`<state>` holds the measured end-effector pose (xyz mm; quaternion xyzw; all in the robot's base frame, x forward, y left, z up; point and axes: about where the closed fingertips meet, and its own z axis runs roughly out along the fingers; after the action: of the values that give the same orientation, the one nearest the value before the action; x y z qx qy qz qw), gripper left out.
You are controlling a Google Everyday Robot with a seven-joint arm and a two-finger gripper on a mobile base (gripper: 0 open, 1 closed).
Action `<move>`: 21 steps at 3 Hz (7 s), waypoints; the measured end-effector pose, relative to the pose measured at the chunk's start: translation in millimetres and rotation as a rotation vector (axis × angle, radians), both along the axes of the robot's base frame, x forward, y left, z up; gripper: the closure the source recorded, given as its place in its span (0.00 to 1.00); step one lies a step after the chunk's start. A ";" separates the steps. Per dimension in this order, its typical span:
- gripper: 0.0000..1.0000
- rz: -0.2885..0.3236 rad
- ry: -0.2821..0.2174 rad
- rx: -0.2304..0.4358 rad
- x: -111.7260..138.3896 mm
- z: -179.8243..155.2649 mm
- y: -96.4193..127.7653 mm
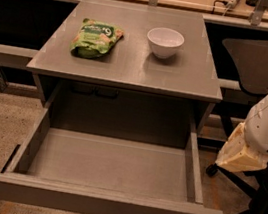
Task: Close top drawer
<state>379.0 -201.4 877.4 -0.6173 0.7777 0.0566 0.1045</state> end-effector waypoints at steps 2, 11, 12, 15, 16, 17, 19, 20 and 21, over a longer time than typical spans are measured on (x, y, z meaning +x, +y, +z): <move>1.00 0.049 0.116 -0.002 -21.5 -39.9 15.7; 1.00 0.059 0.341 -0.042 -11.9 -207.8 24.9; 1.00 0.052 0.348 -0.025 -13.4 -210.0 24.1; 1.00 0.078 0.153 -0.098 66.0 -187.4 5.5; 1.00 0.069 0.077 -0.069 103.5 -176.7 -5.4; 1.00 0.059 -0.004 -0.050 135.4 -149.5 -7.3; 1.00 0.036 0.050 -0.091 129.5 -173.1 -7.9; 1.00 0.036 0.050 -0.091 129.5 -168.7 -8.0; 1.00 0.048 0.032 -0.102 144.0 -176.3 -6.3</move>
Offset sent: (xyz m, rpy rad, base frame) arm -0.0464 0.0271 -0.0791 0.0263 0.2429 0.0792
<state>523.0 -207.6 701.1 -0.6392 0.7662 0.0293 0.0590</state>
